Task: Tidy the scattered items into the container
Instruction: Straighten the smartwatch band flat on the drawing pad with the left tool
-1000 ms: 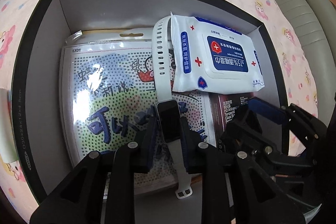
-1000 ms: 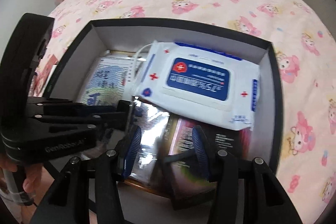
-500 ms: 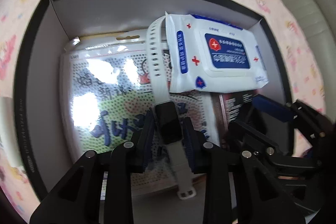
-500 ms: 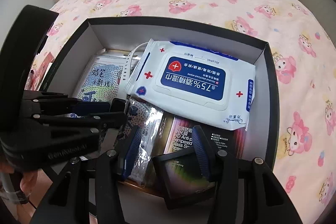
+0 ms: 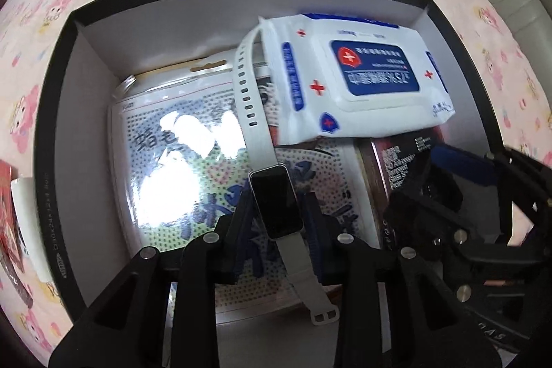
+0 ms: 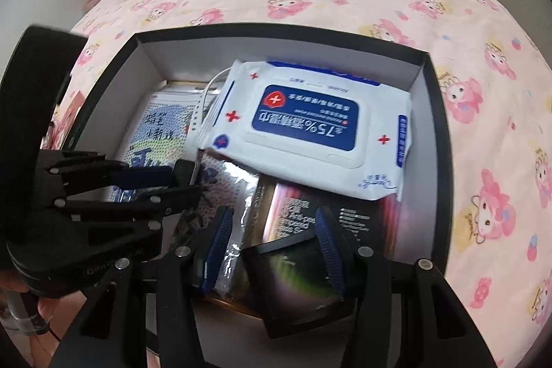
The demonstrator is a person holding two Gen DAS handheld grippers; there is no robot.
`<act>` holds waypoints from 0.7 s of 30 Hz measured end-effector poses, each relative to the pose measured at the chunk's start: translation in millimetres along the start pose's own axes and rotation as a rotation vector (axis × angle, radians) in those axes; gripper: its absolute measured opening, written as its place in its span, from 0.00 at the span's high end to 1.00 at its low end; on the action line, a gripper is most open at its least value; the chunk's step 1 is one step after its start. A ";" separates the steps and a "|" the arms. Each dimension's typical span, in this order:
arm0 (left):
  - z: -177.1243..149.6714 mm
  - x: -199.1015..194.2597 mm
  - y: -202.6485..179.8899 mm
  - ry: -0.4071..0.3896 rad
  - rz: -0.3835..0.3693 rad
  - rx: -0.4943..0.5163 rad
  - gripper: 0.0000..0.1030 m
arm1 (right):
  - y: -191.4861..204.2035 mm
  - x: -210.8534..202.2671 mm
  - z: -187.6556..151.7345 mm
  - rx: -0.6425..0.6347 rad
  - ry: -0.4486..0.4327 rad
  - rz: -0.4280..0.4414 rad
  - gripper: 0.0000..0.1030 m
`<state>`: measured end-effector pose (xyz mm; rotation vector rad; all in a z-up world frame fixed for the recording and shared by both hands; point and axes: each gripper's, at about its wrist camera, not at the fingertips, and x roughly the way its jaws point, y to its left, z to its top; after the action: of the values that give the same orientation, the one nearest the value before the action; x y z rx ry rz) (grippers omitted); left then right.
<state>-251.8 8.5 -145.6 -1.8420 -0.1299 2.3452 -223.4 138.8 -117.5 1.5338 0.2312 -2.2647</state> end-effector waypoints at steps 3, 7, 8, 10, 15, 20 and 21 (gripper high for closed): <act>0.6 -2.7 9.3 -0.008 0.066 -0.028 0.71 | 0.5 0.8 -0.6 0.000 0.003 -0.001 0.55; 1.2 -4.1 17.3 -0.009 0.101 -0.051 0.73 | 1.2 2.2 -1.1 0.001 0.006 0.000 0.55; 0.7 -4.6 16.6 -0.007 0.103 -0.047 0.73 | 2.0 2.6 -1.3 -0.001 0.007 0.001 0.55; -1.2 -5.2 12.6 -0.003 0.120 -0.025 0.73 | 3.8 2.7 -1.6 -0.009 0.006 -0.001 0.55; -6.4 -15.3 10.1 -0.020 0.053 -0.022 0.73 | 2.3 -0.7 -1.9 0.002 -0.002 0.004 0.55; -10.3 -23.0 5.3 -0.038 -0.004 -0.016 0.73 | -2.4 -6.7 -1.0 0.040 -0.031 0.020 0.55; -11.6 -21.3 3.9 -0.030 0.003 -0.013 0.73 | -2.8 -6.5 -1.1 0.045 -0.030 0.022 0.55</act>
<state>-235.9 0.5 -128.6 -1.8149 -0.1462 2.3798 -221.6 143.2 -112.2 1.5159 0.1560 -2.2887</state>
